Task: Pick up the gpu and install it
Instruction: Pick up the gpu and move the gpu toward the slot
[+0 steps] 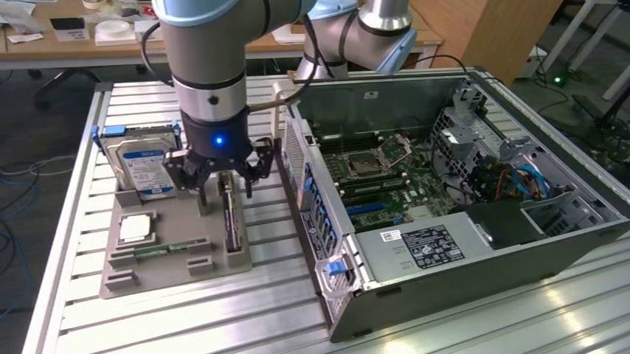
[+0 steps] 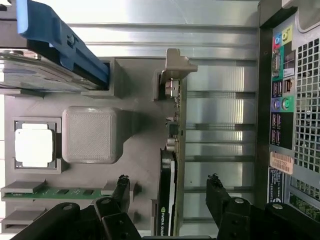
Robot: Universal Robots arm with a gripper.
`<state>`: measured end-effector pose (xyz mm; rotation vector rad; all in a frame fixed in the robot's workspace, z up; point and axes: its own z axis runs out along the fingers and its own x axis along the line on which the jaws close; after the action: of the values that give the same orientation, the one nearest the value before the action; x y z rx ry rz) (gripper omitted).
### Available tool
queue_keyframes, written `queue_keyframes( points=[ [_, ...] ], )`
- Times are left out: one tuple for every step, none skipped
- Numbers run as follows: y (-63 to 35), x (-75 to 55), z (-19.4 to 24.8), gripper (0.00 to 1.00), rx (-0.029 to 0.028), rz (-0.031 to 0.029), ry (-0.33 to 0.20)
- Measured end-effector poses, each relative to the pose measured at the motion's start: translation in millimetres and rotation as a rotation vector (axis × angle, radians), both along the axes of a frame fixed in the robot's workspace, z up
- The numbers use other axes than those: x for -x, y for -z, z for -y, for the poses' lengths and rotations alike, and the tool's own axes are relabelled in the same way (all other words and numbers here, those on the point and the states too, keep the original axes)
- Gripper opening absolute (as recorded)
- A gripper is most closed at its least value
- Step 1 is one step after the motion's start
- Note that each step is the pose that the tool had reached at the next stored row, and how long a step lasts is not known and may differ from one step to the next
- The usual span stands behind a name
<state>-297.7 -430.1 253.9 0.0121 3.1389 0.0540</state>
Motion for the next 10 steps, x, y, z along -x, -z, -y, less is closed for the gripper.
queue_keyframes(
  points=[
    [1.8, 0.0, -0.1, 0.72, 0.0, 0.0, 0.0],
    [3.6, 0.1, -0.1, 0.72, 0.0, -0.0001, 0.0],
    [5.4, 0.1, -0.1, 0.72, 0.0001, -0.0001, 0.0],
    [7.2, 0.1, -0.1, 0.72, 0.0, -0.0001, 0.0],
    [8.5, 0.1, -0.1, 0.72, 0.0, -0.0001, 0.0],
    [8.5, 0.1, -0.1, 0.72, 0.0001, -0.0002, 0.0],
    [8.5, 0.1, -0.1, 0.72, 0.0002, -0.0002, 0.0],
    [8.5, 0.1, -0.1, 0.72, 0.0001, -0.0002, 0.0],
    [8.5, 0.1, -0.1, 0.72, 0.0002, -0.0002, 0.0],
    [8.6, 0.1, -0.1, 0.72, 0.0001, -0.0002, 0.0]
  ],
)
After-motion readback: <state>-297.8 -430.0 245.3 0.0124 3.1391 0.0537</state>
